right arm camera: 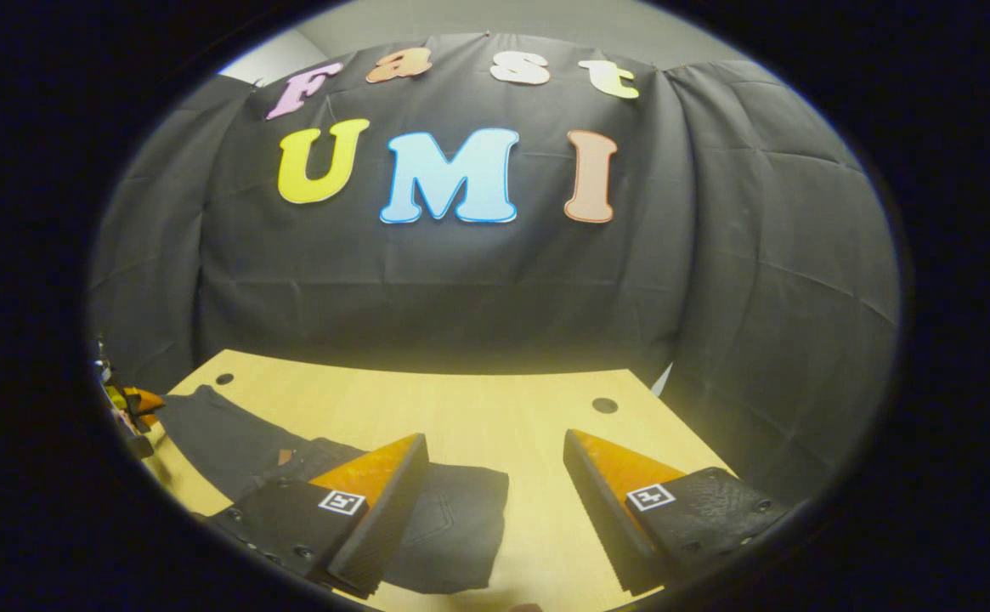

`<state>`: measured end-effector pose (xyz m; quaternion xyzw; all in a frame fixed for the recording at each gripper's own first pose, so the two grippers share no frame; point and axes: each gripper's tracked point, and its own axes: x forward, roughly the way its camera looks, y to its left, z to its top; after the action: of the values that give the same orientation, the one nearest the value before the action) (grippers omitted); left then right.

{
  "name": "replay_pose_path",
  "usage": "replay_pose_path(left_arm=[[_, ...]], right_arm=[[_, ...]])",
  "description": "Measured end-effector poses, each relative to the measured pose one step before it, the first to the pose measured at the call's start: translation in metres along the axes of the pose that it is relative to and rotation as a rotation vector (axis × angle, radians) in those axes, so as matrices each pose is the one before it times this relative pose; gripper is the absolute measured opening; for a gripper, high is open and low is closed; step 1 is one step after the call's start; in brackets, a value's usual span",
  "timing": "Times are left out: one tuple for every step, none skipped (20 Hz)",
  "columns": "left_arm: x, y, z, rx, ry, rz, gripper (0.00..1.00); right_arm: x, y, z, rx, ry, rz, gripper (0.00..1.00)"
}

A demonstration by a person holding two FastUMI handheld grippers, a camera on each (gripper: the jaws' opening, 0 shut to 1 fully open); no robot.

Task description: Grasp the waist and the cuffs of the jeans and fold them to make the two legs overlap; first hold the waist and fold one-third of the jeans toward the cuffs, then hold the cuffs and fold the remaining one-third in the same direction to finish folding.

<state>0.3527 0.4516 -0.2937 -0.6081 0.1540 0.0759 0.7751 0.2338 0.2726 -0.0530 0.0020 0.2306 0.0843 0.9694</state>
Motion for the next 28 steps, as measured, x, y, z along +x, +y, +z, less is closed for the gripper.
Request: replay_pose_path(left_arm=[[-0.00260,-0.01530,-0.00134,0.00687,0.00052,-0.02786,0.12],[-0.00099,-0.01743,-0.00369,0.01315,0.00037,-0.02681,0.11],[-0.00276,-0.01575,-0.00521,0.01902,0.00132,-0.02013,0.12],[-0.00256,-0.01615,-0.00737,0.01979,0.00230,-0.02141,0.12],[-0.00491,-0.01791,-0.00780,0.01918,-0.00121,-0.01672,0.12],[-0.00288,-0.02245,-0.00835,0.02054,-0.00189,-0.02261,0.11],[-0.00572,-0.02153,-0.01006,0.02319,-0.00293,-0.02151,0.11],[-0.00336,-0.02327,-0.01181,0.02194,-0.00015,-0.02794,0.12],[-0.00470,-0.02448,-0.01284,0.01965,-0.00173,-0.02530,0.11],[-0.00327,-0.00944,-0.01510,0.01902,-0.00515,-0.01793,0.11],[-0.00484,-0.02490,-0.01434,0.01847,-0.00552,-0.01831,0.11],[-0.00475,-0.02336,-0.01589,0.01685,-0.00984,-0.00914,0.11],[-0.00396,-0.02222,-0.01761,0.01488,-0.00372,-0.01191,0.11],[-0.00371,-0.02092,-0.01835,0.01407,0.00080,-0.00838,0.11],[-0.00387,-0.01998,-0.02196,0.01241,0.01086,-0.00497,0.11],[-0.00446,-0.01917,-0.02619,0.01135,0.01557,-0.00269,0.11],[-0.00221,-0.01529,-0.02735,0.01113,0.01630,-0.00124,0.11],[-0.00082,-0.01186,-0.02826,0.00728,0.02349,-0.00220,0.11],[-0.00228,-0.01125,-0.02724,0.00226,0.02779,-0.00542,0.11],[0.00283,-0.01094,-0.03123,0.00142,0.03440,-0.00365,0.11],[0.00089,-0.00523,-0.03202,0.00643,0.04047,-0.00043,0.11],[0.00215,-0.00397,-0.03520,0.01045,0.04453,0.00342,0.11],[0.00353,-0.00200,-0.03346,0.01538,0.04978,0.00869,0.11],[0.00645,0.00246,-0.03275,0.02284,0.05034,0.01734,0.11],[0.00364,0.00679,-0.03094,0.03259,0.04305,0.02920,0.11],[0.00871,0.00717,-0.03015,0.02999,0.04442,0.02766,0.11],[0.00590,0.00735,-0.02602,0.01283,0.03785,0.02210,0.11],[0.00536,0.00603,-0.01956,0.00017,0.03340,0.01568,0.11]], right_arm=[[-0.00072,0.00109,0.00234,0.00153,-0.00671,0.00381,0.95],[-0.00142,0.00033,0.00172,0.00174,-0.00781,0.00696,0.95],[-0.00076,0.00077,0.00247,0.00238,-0.00505,0.00873,0.95],[-0.00096,-0.00137,0.00125,-0.00023,-0.00706,0.00711,0.95],[-0.00072,-0.00233,0.00380,-0.00394,-0.01022,0.00791,0.95],[-0.00007,-0.00419,0.00321,-0.00513,-0.01106,0.01032,0.95],[-0.00038,-0.00381,0.00341,-0.00509,-0.01121,0.01253,0.95],[-0.00087,-0.00613,0.00178,-0.00492,-0.00977,0.01261,0.95],[-0.00088,-0.00711,0.00271,-0.00522,-0.01108,0.01284,0.95],[-0.00041,-0.00889,0.00265,-0.00298,-0.01345,0.01384,0.95],[-0.00045,-0.00877,0.00294,0.00181,-0.01343,0.01616,0.95],[-0.00047,-0.01013,0.00053,0.00457,-0.00419,0.01569,0.95],[-0.00061,-0.01049,-0.00084,0.00138,0.00294,0.00811,0.95],[-0.00170,-0.01192,-0.00077,-0.00158,-0.00119,0.00557,0.95],[-0.00293,-0.00966,0.00243,-0.00212,-0.01004,0.01301,0.94],[-0.00202,-0.00722,0.00151,0.00211,-0.00638,0.01713,0.95],[-0.00204,-0.00559,-0.00091,0.00099,0.00147,0.01909,0.95],[-0.00297,-0.00612,-0.00462,0.00233,0.00532,0.01542,0.95],[-0.00240,-0.00460,-0.00229,0.00377,0.00406,0.01637,0.95],[-0.00295,-0.00468,-0.00353,0.00210,0.00415,0.01159,0.94],[-0.00229,-0.00432,-0.00317,-0.00035,0.00584,0.00675,0.95],[-0.00169,-0.00329,-0.00513,0.00150,0.00759,0.00628,0.95],[-0.00142,-0.00140,-0.00476,0.00359,0.01013,0.00806,0.94],[-0.00180,-0.00078,-0.00654,0.00291,0.01194,0.00576,0.95],[-0.00036,-0.00035,-0.00433,0.00095,0.01062,0.00477,0.95],[-0.00114,-0.00023,-0.00492,0.00095,0.00783,0.00462,0.95],[-0.00085,0.00006,-0.00379,0.00182,0.00743,0.00551,0.95],[-0.00158,0.00178,-0.00577,-0.00114,0.00713,0.00607,0.95]])
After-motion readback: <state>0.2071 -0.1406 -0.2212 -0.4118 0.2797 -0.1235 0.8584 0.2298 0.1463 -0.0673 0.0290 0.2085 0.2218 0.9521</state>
